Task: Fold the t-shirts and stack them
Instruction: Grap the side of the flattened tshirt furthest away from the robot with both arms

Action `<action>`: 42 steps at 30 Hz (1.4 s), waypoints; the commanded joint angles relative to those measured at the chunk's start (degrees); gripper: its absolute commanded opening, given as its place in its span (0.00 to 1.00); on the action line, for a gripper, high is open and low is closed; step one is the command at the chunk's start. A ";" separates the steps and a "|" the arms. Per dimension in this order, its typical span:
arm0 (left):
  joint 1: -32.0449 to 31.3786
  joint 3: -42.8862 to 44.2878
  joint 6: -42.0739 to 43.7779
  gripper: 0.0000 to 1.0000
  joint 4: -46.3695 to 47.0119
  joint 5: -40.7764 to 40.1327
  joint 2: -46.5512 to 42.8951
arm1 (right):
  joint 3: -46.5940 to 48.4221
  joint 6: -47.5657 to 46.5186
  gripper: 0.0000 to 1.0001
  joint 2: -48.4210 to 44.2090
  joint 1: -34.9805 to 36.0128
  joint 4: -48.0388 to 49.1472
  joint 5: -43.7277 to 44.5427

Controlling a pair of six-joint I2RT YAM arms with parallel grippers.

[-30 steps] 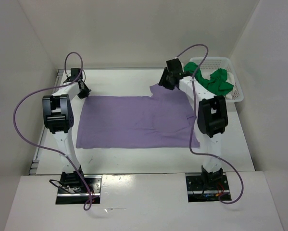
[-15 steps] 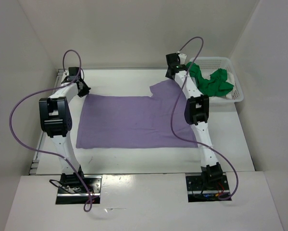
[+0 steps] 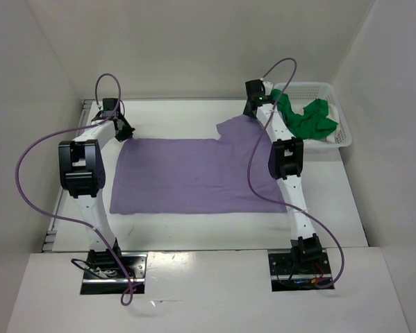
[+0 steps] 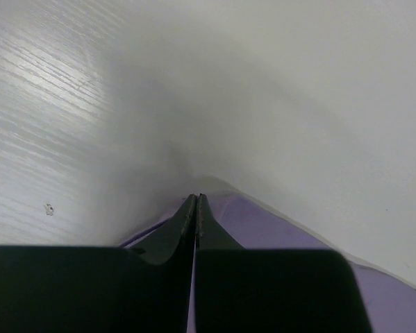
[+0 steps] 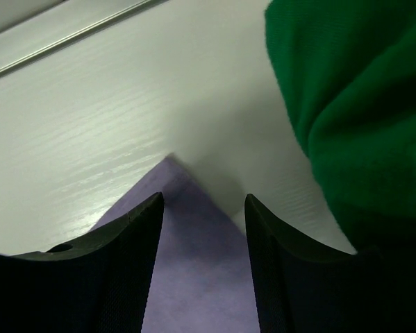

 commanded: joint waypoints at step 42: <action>5.71 -19.29 -0.34 0.00 1.51 5.04 -24.79 | -75.88 5.63 0.00 -64.74 -1.25 9.05 -19.03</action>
